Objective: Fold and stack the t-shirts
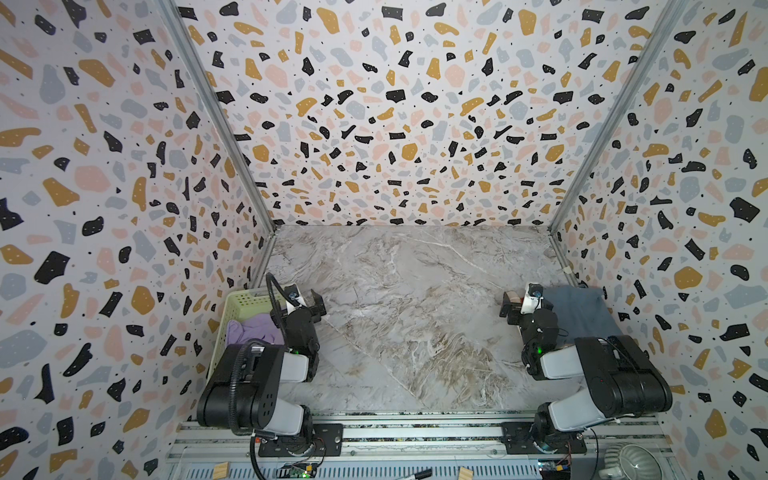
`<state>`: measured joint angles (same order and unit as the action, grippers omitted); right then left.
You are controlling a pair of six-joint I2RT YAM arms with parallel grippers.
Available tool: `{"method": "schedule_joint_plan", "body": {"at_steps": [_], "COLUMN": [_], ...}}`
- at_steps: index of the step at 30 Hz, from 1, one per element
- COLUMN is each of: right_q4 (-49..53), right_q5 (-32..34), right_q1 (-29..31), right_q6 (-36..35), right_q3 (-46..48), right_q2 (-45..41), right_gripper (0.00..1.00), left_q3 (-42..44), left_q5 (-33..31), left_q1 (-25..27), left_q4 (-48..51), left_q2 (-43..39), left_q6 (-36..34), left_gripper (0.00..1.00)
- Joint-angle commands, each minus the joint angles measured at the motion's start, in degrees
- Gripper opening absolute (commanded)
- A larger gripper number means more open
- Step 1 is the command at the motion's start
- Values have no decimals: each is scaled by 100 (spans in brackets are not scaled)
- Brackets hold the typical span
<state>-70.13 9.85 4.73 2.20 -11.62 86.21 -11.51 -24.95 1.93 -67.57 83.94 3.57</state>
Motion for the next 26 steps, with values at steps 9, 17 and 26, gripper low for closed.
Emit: {"method": "schedule_joint_plan", "body": {"at_steps": [9, 17, 26], "right_q4": [-281, -428, -222], "right_q5": [155, 448, 114], "right_q1": [120, 294, 104], "right_q6": [-118, -202, -105], "right_q3": [61, 112, 34], "right_q2": [-87, -61, -86], "right_gripper": [99, 99, 99], "left_q3": [8, 8, 17], "left_q5": [-130, -134, -126], "left_q1": [9, 16, 18], "left_q4": [-230, -230, -231], "left_q2": [-63, -68, -96], "left_q6": [-84, -83, -76], "left_gripper": [99, 100, 100]}}
